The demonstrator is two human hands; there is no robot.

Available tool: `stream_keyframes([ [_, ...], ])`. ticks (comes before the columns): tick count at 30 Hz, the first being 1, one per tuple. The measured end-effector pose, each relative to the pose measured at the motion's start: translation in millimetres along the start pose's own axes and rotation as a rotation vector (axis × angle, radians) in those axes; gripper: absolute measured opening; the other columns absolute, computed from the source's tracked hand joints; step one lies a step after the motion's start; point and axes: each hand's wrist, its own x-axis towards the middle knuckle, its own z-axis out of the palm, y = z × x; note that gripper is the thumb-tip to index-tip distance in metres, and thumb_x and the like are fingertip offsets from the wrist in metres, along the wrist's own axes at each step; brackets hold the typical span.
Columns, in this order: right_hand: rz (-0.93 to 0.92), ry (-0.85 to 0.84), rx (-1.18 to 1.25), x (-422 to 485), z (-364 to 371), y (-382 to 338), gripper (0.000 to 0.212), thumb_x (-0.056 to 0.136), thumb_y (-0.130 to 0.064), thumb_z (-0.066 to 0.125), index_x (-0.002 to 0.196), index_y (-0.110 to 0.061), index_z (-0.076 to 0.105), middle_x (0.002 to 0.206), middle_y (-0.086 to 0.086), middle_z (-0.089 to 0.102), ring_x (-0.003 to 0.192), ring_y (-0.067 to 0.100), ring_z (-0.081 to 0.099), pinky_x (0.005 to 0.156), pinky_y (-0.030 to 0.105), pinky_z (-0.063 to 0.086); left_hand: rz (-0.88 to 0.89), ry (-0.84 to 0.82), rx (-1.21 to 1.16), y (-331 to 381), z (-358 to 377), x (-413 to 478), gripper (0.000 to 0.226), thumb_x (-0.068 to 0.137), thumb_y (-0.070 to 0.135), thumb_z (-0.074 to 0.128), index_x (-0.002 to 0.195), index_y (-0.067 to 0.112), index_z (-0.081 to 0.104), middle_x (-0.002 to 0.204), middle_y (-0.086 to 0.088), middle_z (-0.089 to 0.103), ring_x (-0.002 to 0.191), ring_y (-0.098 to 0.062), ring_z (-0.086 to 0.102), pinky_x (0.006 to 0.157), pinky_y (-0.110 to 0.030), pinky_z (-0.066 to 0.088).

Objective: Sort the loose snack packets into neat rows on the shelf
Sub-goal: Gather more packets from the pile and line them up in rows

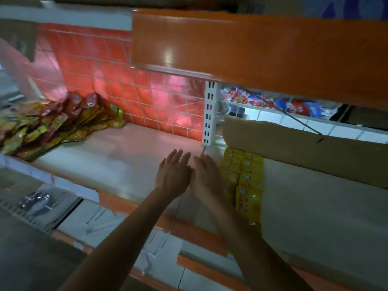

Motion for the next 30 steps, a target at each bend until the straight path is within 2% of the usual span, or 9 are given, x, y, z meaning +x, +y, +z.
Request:
stream_keyframes([
  [2, -0.083, -0.04, -0.051, 6, 7, -23, 0.042, 0.096, -0.016, 0.042, 0.134, 0.0, 0.048, 0.144, 0.022, 0.042, 0.138, 0.034, 0.035, 0.115, 0.041, 0.024, -0.053, 0.021, -0.002, -23, -8, -5, 0.051, 0.101, 0.034, 0.04, 0.148, 0.021, 0.029, 0.157, -0.003, 0.025, 0.147, -0.022, 0.015, 0.118, -0.042, 0.019],
  [4, -0.099, -0.108, -0.038, 16, 20, -47, 0.046, 0.102, -0.023, 0.037, 0.145, -0.009, 0.033, 0.156, 0.011, 0.025, 0.146, 0.025, 0.016, 0.119, 0.034, 0.009, -0.107, 0.041, 0.002, -53, -17, -7, 0.051, 0.101, 0.033, 0.039, 0.149, 0.022, 0.027, 0.157, -0.002, 0.024, 0.147, -0.021, 0.015, 0.118, -0.041, 0.019],
  [8, -0.151, -0.155, 0.003, 42, 58, -110, 0.049, 0.102, -0.028, 0.037, 0.148, -0.014, 0.026, 0.159, 0.005, 0.018, 0.147, 0.021, 0.01, 0.119, 0.032, 0.008, -0.204, 0.062, 0.034, -134, -33, -3, 0.05, 0.1, 0.028, 0.04, 0.148, 0.022, 0.027, 0.156, -0.005, 0.026, 0.146, -0.023, 0.017, 0.115, -0.038, 0.023],
  [13, -0.208, -0.212, 0.014, 84, 117, -189, 0.051, 0.101, -0.031, 0.039, 0.147, -0.012, 0.029, 0.157, 0.008, 0.023, 0.146, 0.021, 0.015, 0.117, 0.029, 0.009, -0.319, 0.074, 0.089, -235, -63, 7, 0.055, 0.096, 0.026, 0.047, 0.147, 0.018, 0.028, 0.154, -0.01, 0.027, 0.142, -0.028, 0.022, 0.11, -0.038, 0.028],
  [16, -0.169, -0.225, 0.055, 109, 143, -228, 0.052, 0.098, -0.03, 0.045, 0.145, -0.01, 0.032, 0.152, 0.01, 0.031, 0.141, 0.023, 0.024, 0.114, 0.028, 0.017, -0.375, 0.125, 0.076, -284, -79, 15, 0.053, 0.092, 0.024, 0.055, 0.14, 0.011, 0.037, 0.147, -0.014, 0.034, 0.135, -0.032, 0.033, 0.103, -0.041, 0.036],
  [19, -0.141, -0.187, 0.097, 139, 160, -267, 0.04, 0.097, -0.023, 0.047, 0.133, -0.006, 0.047, 0.137, 0.013, 0.048, 0.127, 0.028, 0.042, 0.104, 0.031, 0.031, -0.373, 0.219, 0.069, -333, -91, 27, 0.049, 0.086, 0.017, 0.062, 0.13, 0.002, 0.046, 0.132, -0.021, 0.047, 0.122, -0.039, 0.044, 0.098, -0.045, 0.04],
  [22, -0.076, -0.121, 0.223, 168, 174, -303, 0.029, 0.093, -0.02, 0.051, 0.119, -0.008, 0.059, 0.121, 0.012, 0.059, 0.113, 0.029, 0.052, 0.092, 0.033, 0.039, -0.439, 0.201, 0.069, -372, -103, 40, 0.045, 0.088, 0.025, 0.062, 0.126, 0.006, 0.046, 0.126, -0.013, 0.049, 0.119, -0.034, 0.044, 0.095, -0.043, 0.044],
  [26, 0.02, -0.101, 0.375, 203, 191, -341, 0.027, 0.09, -0.029, 0.056, 0.107, -0.01, 0.065, 0.106, 0.011, 0.068, 0.103, 0.029, 0.059, 0.082, 0.032, 0.042, -0.458, 0.174, 0.186, -407, -107, 57, 0.038, 0.085, 0.041, 0.062, 0.107, 0.012, 0.051, 0.107, -0.005, 0.054, 0.109, -0.027, 0.049, 0.093, -0.036, 0.043],
  [30, 0.093, -0.153, 0.322, 226, 207, -365, 0.044, 0.087, -0.048, 0.059, 0.108, -0.009, 0.062, 0.106, 0.012, 0.066, 0.103, 0.032, 0.06, 0.08, 0.033, 0.043, -0.44, 0.137, 0.227, -423, -101, 63, 0.036, 0.085, 0.047, 0.061, 0.1, 0.014, 0.056, 0.098, -0.001, 0.057, 0.104, -0.023, 0.053, 0.094, -0.035, 0.041],
])
